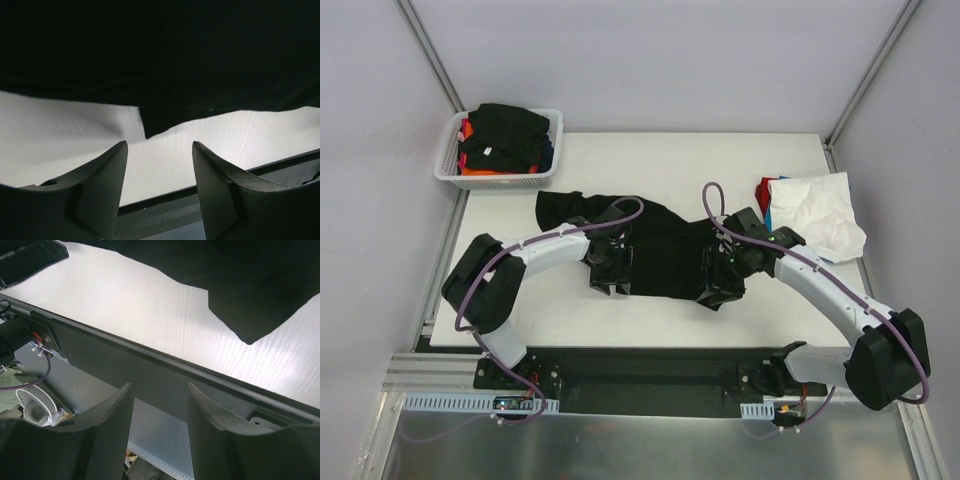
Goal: Fold and stack the t-shirts
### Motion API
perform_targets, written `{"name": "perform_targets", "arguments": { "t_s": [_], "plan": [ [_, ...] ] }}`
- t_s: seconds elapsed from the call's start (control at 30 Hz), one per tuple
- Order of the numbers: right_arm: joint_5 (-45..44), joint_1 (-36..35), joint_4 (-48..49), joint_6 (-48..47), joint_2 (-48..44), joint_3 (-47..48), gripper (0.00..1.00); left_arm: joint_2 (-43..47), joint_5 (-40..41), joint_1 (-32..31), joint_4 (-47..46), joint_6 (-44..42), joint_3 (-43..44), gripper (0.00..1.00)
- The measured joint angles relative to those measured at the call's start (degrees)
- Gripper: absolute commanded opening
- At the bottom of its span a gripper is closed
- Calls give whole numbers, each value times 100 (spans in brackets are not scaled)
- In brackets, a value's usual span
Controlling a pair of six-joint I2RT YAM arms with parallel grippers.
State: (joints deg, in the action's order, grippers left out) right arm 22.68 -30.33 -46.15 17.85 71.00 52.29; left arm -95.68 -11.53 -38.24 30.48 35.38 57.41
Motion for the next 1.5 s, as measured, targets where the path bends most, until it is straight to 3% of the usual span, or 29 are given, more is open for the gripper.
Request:
{"name": "perform_targets", "arguments": {
  "t_s": [0.4,0.87,1.23,1.3,1.33,1.5],
  "plan": [
    [-125,-9,-361,-98,-94,22,48,-234,0,0,-243,-24,262,53],
    [-166,-9,-400,-140,-96,22,48,103,-22,-9,-417,149,-337,53],
    [-168,-9,-402,-138,-96,22,49,-120,-20,-13,-437,175,-90,51],
    [-168,-9,-402,-136,-96,22,48,-195,-13,-35,-470,175,4,47],
    [-170,-9,-402,-138,-96,22,48,-227,-9,-42,-487,175,39,37],
    [-175,-11,-402,-136,-96,22,49,-352,2,-44,-555,205,120,10]
  ]
}}
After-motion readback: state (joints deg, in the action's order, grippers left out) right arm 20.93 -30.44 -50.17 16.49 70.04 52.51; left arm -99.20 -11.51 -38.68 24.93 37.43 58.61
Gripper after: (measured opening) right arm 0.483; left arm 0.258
